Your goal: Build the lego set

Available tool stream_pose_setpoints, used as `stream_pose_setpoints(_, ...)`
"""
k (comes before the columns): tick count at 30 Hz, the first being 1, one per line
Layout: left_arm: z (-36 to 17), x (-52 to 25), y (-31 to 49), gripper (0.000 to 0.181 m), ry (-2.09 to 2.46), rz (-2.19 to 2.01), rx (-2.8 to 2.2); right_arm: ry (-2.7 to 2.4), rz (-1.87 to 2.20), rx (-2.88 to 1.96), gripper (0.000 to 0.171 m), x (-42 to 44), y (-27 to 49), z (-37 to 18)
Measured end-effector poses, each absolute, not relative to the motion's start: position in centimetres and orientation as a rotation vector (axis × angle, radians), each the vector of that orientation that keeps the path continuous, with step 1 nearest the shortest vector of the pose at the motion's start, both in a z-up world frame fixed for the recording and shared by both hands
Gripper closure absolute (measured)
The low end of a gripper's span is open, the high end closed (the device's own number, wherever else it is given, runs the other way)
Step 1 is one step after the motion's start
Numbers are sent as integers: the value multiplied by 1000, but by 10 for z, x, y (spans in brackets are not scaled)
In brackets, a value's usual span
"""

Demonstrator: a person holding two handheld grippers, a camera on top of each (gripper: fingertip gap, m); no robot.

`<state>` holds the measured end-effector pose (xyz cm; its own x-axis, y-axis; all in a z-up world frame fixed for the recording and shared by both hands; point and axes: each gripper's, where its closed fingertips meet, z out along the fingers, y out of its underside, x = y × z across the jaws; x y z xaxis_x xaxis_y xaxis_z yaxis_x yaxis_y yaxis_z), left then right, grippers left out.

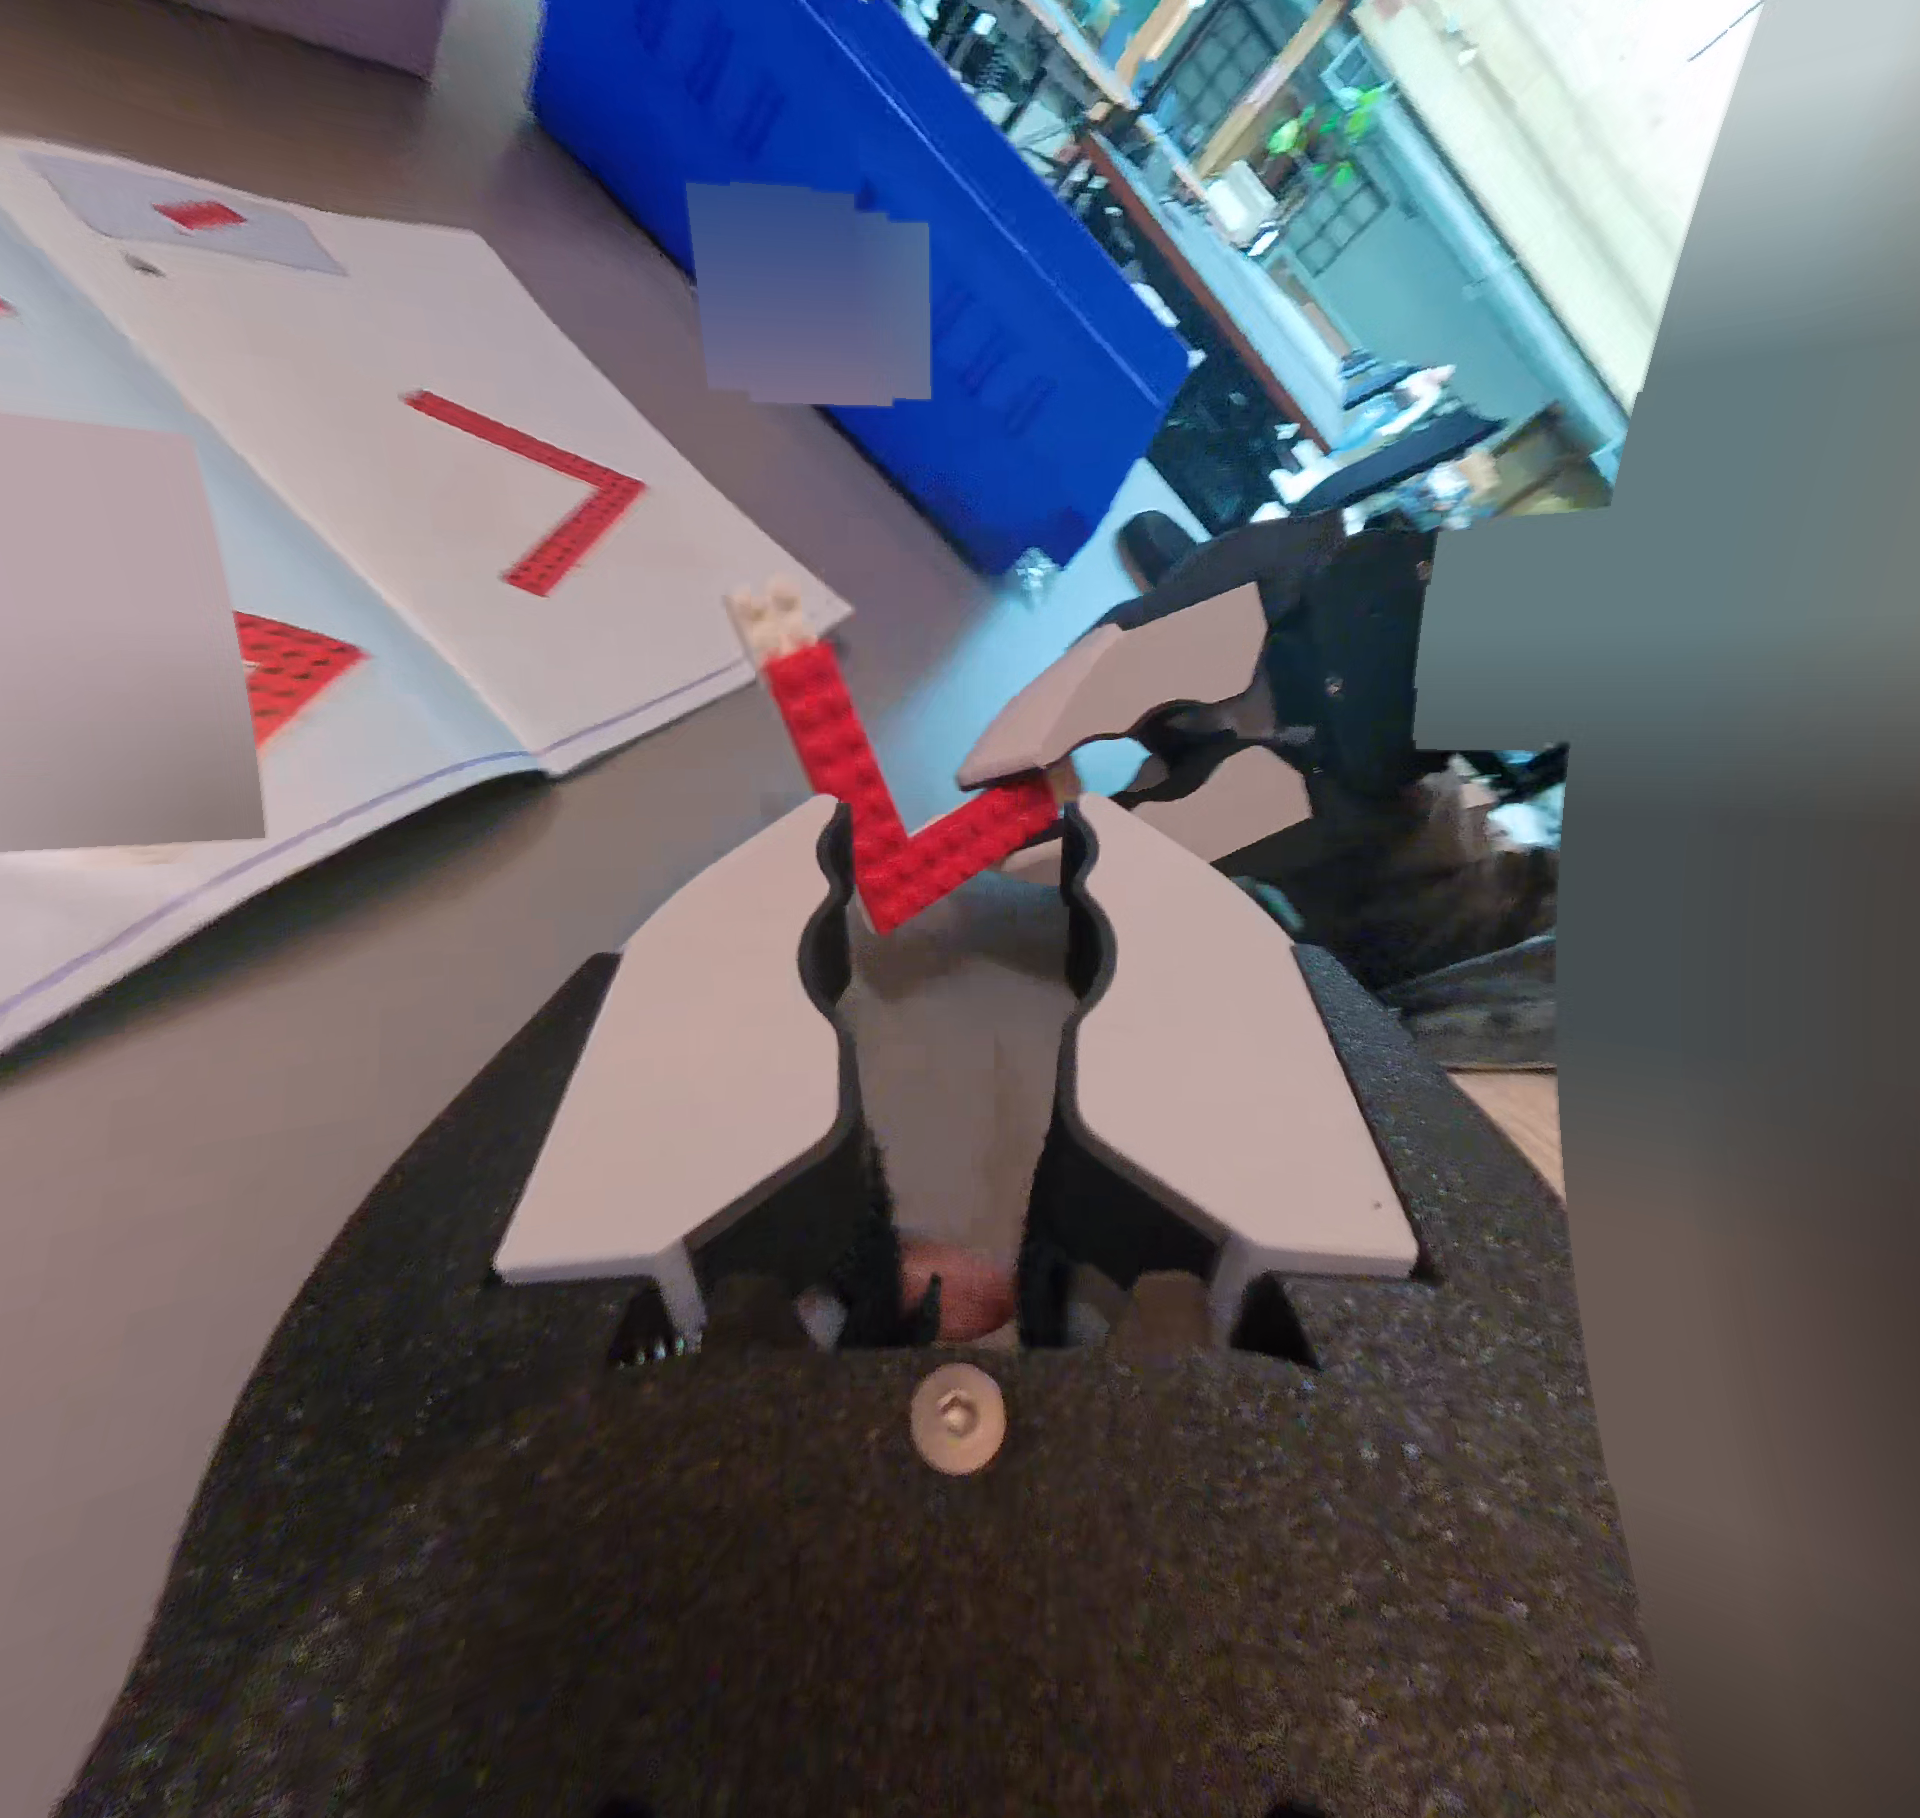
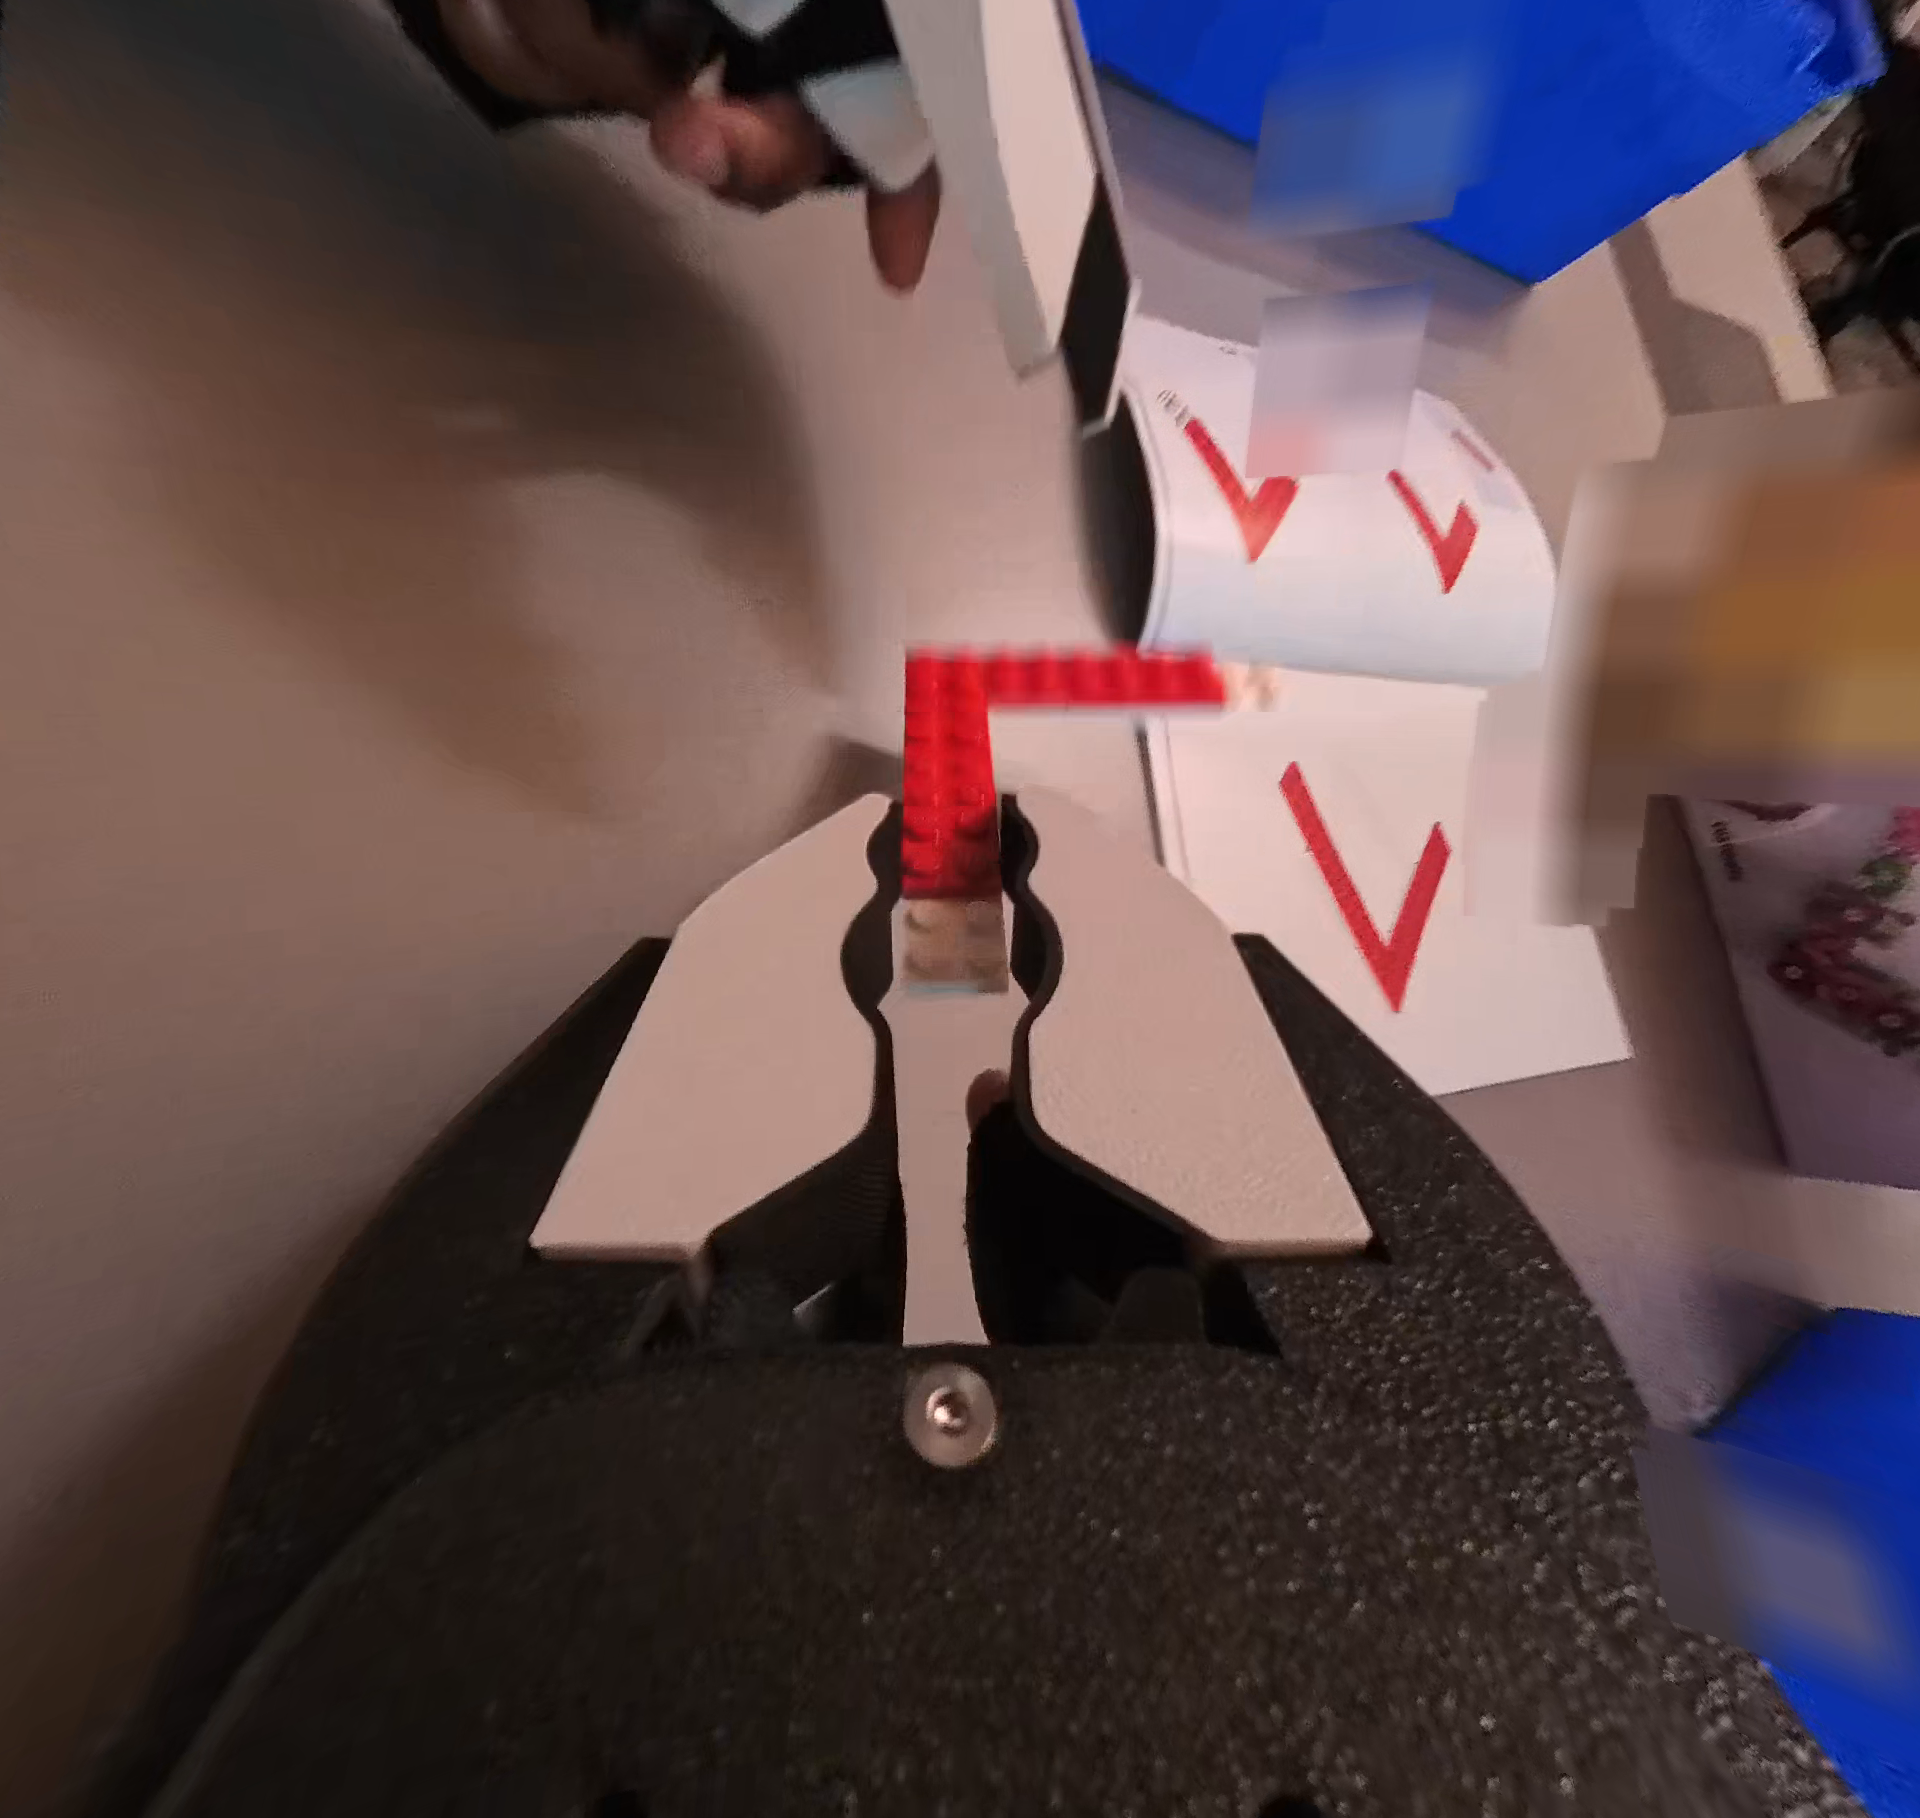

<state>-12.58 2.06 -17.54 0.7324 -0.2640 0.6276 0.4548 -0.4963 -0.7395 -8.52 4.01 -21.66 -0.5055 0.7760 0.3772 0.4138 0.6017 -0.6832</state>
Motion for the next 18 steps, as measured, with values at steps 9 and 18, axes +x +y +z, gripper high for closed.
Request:
stream_pose_setpoints(9,-190,-211,6,142,62,42,-2082,-2283,674,-991,154,-73,37,-244)
stream_pose_setpoints(18,-186,-237,40,162,66,209,-2033,-2195,775,-1112,130,-80,63,-207)
